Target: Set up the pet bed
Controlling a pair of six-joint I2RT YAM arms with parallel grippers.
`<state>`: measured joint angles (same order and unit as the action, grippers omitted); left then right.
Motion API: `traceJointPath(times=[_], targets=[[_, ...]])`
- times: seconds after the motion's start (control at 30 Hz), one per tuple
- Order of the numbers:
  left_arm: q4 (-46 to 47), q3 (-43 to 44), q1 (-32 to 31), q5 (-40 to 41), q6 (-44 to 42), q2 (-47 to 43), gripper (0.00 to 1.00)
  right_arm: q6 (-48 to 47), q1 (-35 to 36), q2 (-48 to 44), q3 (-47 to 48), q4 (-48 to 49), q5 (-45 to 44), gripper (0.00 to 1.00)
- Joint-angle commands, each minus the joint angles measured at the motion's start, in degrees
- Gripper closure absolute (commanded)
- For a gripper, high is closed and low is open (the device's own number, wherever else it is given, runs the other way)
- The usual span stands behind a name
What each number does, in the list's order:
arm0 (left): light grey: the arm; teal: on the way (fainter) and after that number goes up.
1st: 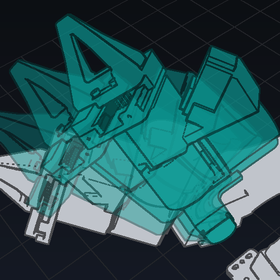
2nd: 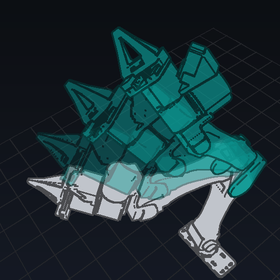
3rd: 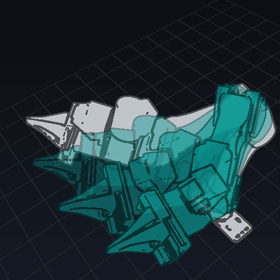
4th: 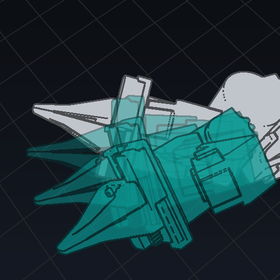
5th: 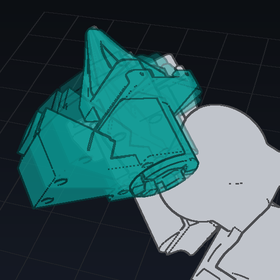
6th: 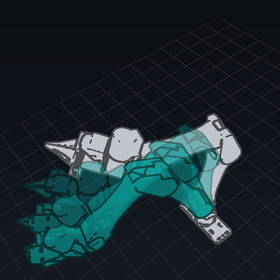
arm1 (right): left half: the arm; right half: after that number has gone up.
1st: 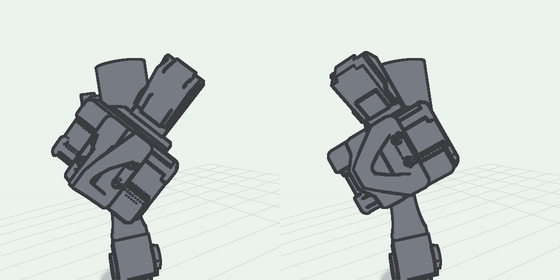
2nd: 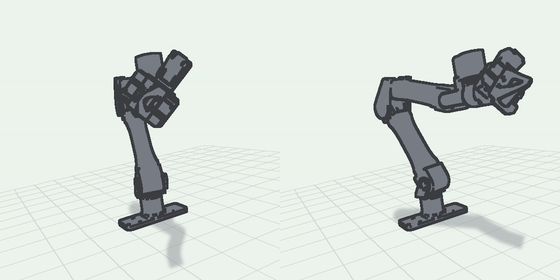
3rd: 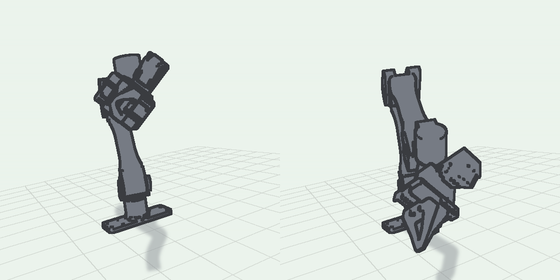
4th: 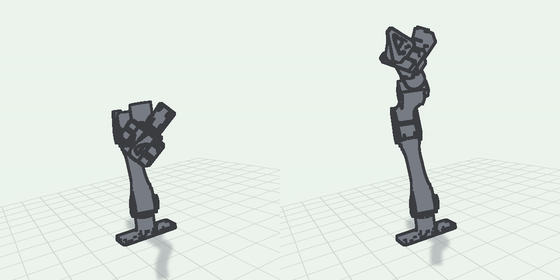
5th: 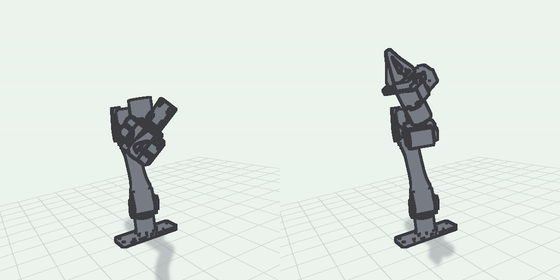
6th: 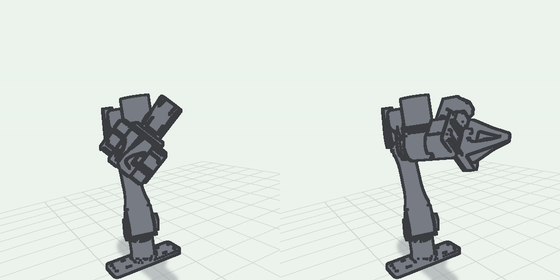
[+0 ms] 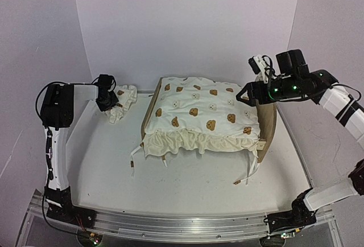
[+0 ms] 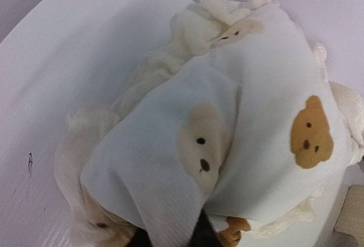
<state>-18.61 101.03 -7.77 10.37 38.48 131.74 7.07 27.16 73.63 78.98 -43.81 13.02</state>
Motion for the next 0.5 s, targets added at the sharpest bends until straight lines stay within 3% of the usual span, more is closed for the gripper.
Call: traceJointPath(times=[0.0, 0.13, 0.3, 0.47], targets=[[2.9, -8.1, -1.8, -4.5, -7.8, -15.1, 0.95, -8.4, 0.4, 2.3, 3.2, 2.9, 2.0, 0.24], [6.2, -19.6, -10.0, -2.8, -16.9, -32.9, 0.98, -18.5, 4.5, 7.9, 9.5, 0.8, 0.0, 0.17], [6.6, -27.1, -26.3, 0.8, -32.2, -50.4, 1.00, -29.1, 12.5, 15.6, 20.5, -1.4, -3.6, 0.02], [3.4, -26.7, -41.4, 5.3, -45.1, -56.9, 1.00, -32.5, 20.0, 22.8, 35.8, -3.5, -8.3, 0.02]])
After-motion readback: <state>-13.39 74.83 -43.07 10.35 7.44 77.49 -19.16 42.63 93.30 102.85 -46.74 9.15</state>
